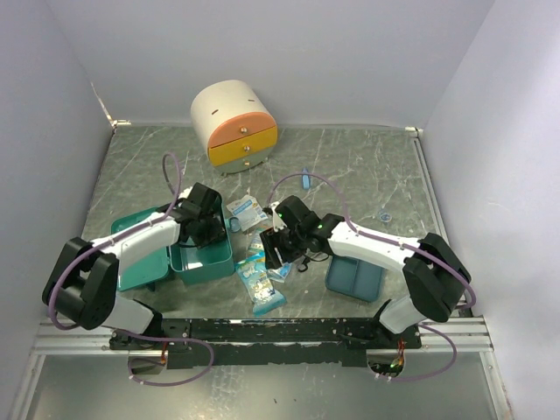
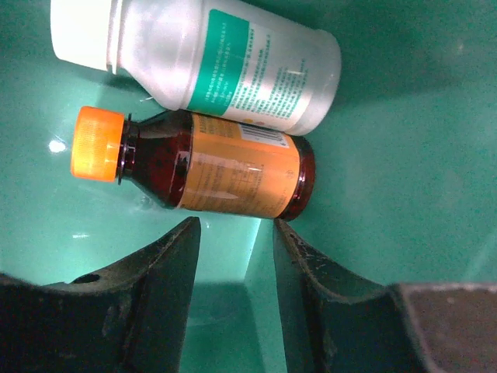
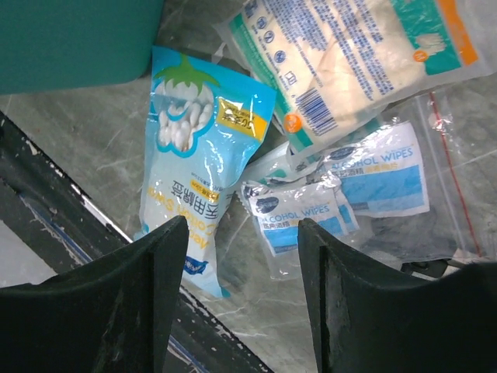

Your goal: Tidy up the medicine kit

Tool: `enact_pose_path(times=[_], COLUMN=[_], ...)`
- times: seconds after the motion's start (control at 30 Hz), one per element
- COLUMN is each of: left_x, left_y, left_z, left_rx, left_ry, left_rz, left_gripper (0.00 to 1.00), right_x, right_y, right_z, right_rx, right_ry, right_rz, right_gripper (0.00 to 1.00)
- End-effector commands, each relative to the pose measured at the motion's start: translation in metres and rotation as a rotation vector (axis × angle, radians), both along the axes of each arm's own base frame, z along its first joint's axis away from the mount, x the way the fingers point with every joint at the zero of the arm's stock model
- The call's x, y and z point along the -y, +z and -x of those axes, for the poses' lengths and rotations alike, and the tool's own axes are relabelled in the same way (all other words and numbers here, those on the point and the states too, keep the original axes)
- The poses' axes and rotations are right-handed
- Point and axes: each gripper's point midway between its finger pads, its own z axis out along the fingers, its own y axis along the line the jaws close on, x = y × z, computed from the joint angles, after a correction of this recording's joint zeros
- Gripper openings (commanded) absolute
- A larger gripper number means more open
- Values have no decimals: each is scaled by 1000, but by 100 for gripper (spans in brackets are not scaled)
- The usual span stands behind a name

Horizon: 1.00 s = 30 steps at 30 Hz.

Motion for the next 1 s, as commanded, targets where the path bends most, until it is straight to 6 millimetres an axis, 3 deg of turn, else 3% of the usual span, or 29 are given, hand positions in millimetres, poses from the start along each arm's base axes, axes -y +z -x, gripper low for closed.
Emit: enact_pose_path(times=[0.0,0.23,0.4,0.6,0.77,0.97], left_x=[6,3,5,2,-12,-21], left_y=[4,17,27,42,72,122], left_z=[-13,-22,-15,-2,12,19], left_rx=[14,49,74,72,131,287], left_ry=[129,180,150,102,65,-56], left_rz=[48,47,83,86,66,50], left_gripper=[51,47,53,56,57,62], right_x=[-3,-18,-29,-29,-24,-28], right_y=[-2,-18,-23,-22,-14,-15], right_z=[14,14,16,12,8,29], right_rx=[-39,-76,-84,-78,-59,-107], right_ry=[80,100,90,-2,-77,-74], right_rz=[-15,-15,-28,-24,-3,25], right_gripper=[57,46,44,38,38,40])
